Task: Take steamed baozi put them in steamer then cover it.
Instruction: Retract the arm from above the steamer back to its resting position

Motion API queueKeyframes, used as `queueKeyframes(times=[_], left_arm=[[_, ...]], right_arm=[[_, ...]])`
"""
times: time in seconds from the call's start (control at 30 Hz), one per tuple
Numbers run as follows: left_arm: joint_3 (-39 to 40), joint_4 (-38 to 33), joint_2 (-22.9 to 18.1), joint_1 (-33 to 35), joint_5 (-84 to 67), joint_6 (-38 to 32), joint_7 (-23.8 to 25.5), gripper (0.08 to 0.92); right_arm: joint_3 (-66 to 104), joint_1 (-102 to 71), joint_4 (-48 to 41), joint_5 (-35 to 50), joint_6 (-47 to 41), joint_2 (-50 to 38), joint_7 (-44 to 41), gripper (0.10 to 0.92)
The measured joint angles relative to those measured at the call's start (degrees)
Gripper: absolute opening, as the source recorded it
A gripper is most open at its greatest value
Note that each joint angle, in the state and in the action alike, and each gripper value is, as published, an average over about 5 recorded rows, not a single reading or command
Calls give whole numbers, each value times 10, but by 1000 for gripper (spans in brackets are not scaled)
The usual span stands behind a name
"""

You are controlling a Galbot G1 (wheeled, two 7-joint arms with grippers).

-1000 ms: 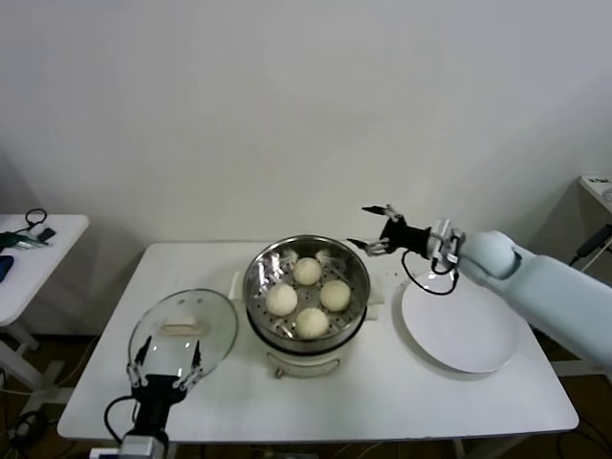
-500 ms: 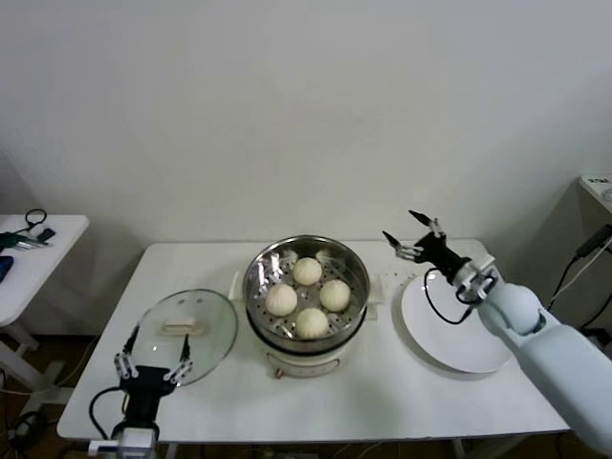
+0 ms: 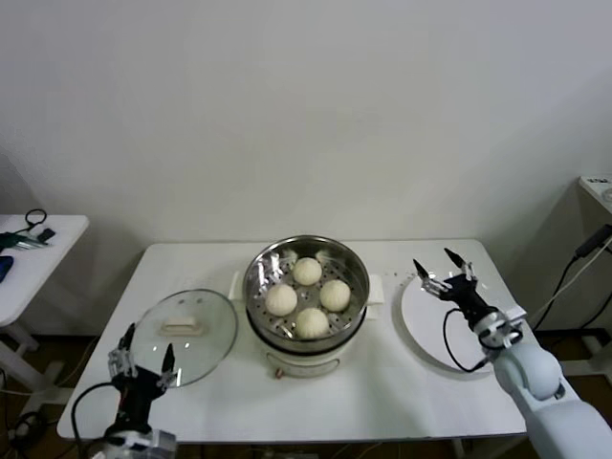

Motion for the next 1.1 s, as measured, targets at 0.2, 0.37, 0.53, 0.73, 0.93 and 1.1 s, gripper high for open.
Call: queueKeyframes(times=[0.2,0.37,0.53,0.73,0.93,1.1], left_arm=[[16,31,21,-22,107,17,-1,823],[33,74,34,-52,173,18,-10,823],[46,129,38,-89,226,13,-14,823],[58,197,41,-136,266,6,-11,823],[61,256,44,-180,290,-1,-11,823],[67,296,46,-212,299,-3,-16,823]], right_arm=[[38,-40,4,-17,-4,29,-4,823],[52,-55,2,-39,-6,44,-8,823],[65,-59,-7,-61,-8,53,-12,823],[72,-58,-19,-84,-8,66,-16,823],[73,-55,-30,-102,-5,78,-19,823],[70,-53,-35,-111,-3,86,-22,823]])
